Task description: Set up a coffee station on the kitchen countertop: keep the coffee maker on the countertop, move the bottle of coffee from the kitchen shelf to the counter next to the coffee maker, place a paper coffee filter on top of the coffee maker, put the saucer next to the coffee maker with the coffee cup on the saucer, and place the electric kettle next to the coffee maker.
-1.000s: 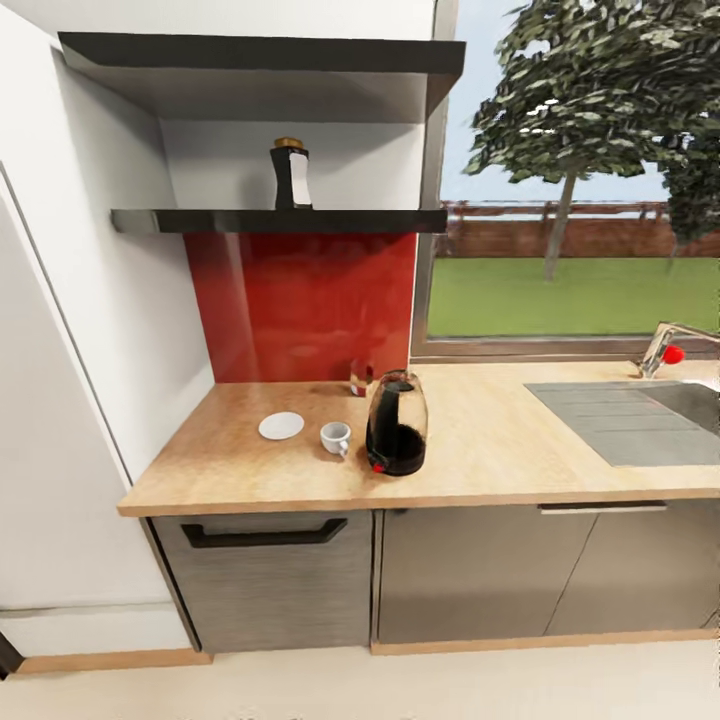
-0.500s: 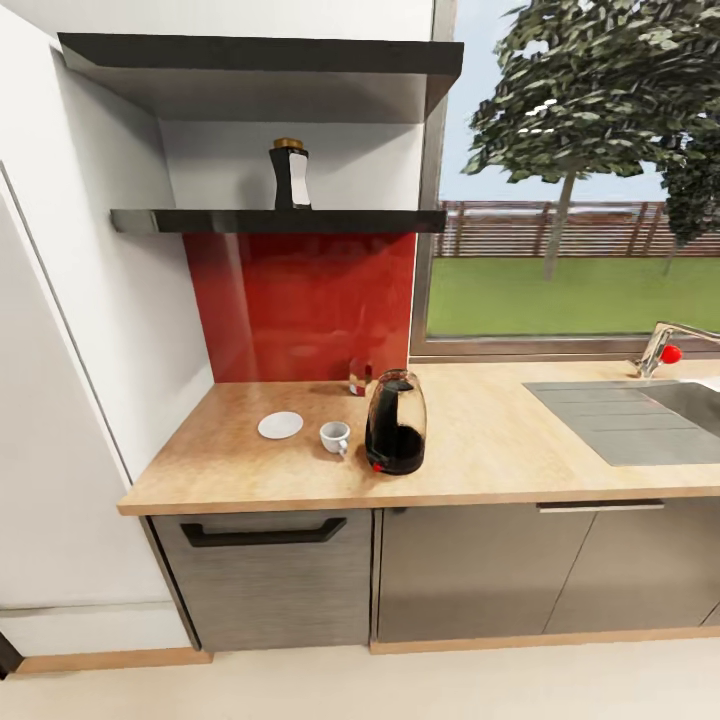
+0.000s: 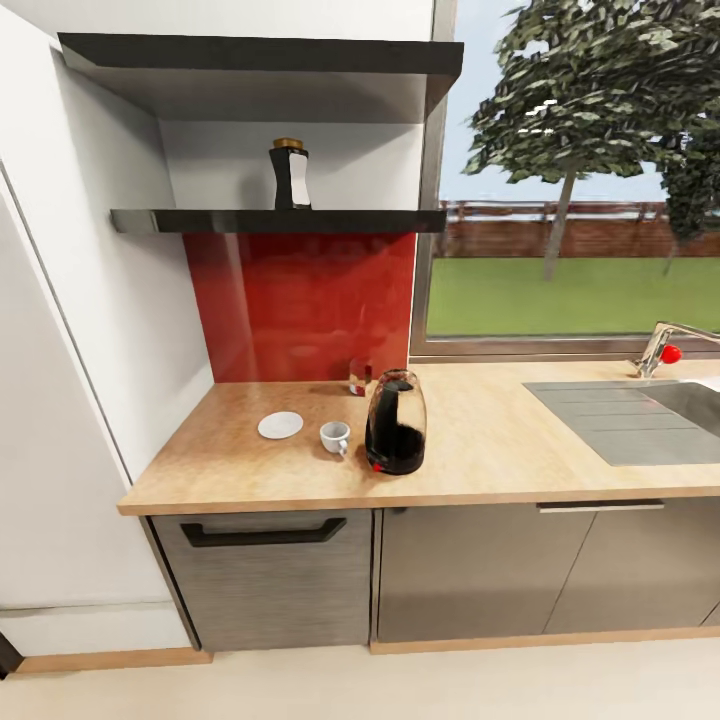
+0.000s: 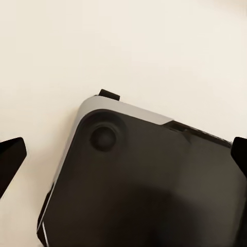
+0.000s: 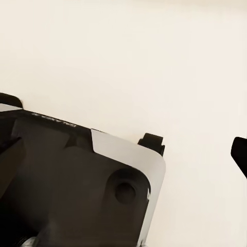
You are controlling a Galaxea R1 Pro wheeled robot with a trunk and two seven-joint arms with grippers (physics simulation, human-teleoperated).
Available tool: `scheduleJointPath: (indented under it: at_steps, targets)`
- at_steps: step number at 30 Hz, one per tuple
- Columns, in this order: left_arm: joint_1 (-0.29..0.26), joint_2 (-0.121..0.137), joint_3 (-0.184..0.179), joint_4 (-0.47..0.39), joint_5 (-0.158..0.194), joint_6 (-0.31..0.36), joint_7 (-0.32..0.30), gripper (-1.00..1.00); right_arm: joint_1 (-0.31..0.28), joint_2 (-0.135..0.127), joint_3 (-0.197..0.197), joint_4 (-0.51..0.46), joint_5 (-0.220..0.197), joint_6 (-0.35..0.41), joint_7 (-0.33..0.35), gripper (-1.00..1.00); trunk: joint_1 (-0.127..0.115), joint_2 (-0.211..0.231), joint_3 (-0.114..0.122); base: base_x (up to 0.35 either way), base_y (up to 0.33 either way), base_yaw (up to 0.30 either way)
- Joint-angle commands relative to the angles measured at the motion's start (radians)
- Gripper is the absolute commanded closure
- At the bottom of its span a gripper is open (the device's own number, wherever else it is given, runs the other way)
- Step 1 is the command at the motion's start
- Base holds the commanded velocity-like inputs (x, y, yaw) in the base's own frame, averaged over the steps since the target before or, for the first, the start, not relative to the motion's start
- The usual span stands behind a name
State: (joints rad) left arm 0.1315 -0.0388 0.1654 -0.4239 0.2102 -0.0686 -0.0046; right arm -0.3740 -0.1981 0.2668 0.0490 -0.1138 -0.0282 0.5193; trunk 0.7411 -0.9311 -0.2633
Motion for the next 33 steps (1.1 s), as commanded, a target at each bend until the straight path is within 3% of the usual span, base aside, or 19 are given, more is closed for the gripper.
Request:
scheduleJointPath:
  at_steps: [1, 6, 7, 8, 12, 13, 17, 19, 27, 31, 33]
  targets:
    - [0.006, 0.005, 0.000, -0.008, 0.010, 0.005, -0.006, -1.00, 0.004, -0.001, 0.007, 0.002, -0.010, -0.006, 0.004, -1.00, 0.000, -0.001, -0.001, 0.000, 0.000, 0.000]
    - [0.035, 0.016, -0.004, -0.036, 0.011, 0.033, -0.034, -1.00, 0.033, -0.004, 0.005, 0.000, -0.009, -0.009, 0.004, -1.00, 0.000, -0.001, -0.001, 0.000, 0.000, 0.000]
    - [0.064, 0.015, -0.007, -0.659, 0.011, 0.441, -0.089, -1.00, 0.100, -0.004, 0.005, 0.000, -0.009, -0.010, 0.004, -1.00, 0.000, -0.001, -0.001, 0.000, 0.000, 0.000]
    - [0.066, 0.013, -0.016, -0.736, 0.011, 0.491, -0.114, -1.00, 0.102, -0.004, 0.005, 0.000, -0.009, -0.010, 0.002, -1.00, 0.000, -0.001, -0.001, 0.000, 0.000, 0.000]
    - [0.067, 0.011, -0.067, -0.911, 0.012, 0.598, -0.200, -1.00, 0.104, -0.004, 0.005, 0.000, -0.009, -0.010, -0.006, -1.00, 0.000, -0.001, -0.001, 0.000, 0.000, 0.000]
    - [0.068, 0.004, -0.088, -0.997, 0.012, 0.636, -0.264, -1.00, 0.105, -0.004, 0.005, 0.000, -0.009, -0.010, -0.016, -1.00, 0.000, -0.001, -0.001, 0.000, 0.000, 0.000]
    - [0.064, -0.029, -0.104, -1.078, 0.012, 0.666, -0.368, -1.00, 0.105, -0.004, 0.005, 0.000, -0.009, -0.010, -0.024, -1.00, 0.000, -0.001, -0.001, 0.000, 0.000, 0.000]
    - [0.023, -0.053, -0.111, -1.103, 0.013, 0.689, -0.437, -1.00, 0.105, -0.004, 0.005, 0.000, -0.009, -0.010, -0.027, -1.00, 0.000, -0.001, -0.001, 0.000, 0.000, 0.000]
    - [-0.129, -0.113, -0.118, -1.117, 0.012, 0.840, -0.517, -1.00, 0.106, -0.004, 0.005, 0.000, -0.009, -0.010, -0.028, -1.00, 0.000, -0.001, -0.001, 0.000, 0.000, 0.000]
    - [-0.253, -0.131, -0.120, -1.119, 0.013, 0.901, -0.528, -1.00, 0.106, -0.004, 0.005, 0.000, -0.009, -0.010, -0.028, -1.00, 0.000, -0.001, -0.001, 0.000, 0.000, 0.000]
    - [-0.392, -0.136, -0.122, -1.119, 0.014, 0.971, -0.532, -1.00, 0.107, -0.004, 0.005, 0.000, -0.009, -0.010, -0.028, -1.00, 0.000, -0.001, -0.001, 0.000, 0.000, 0.000]
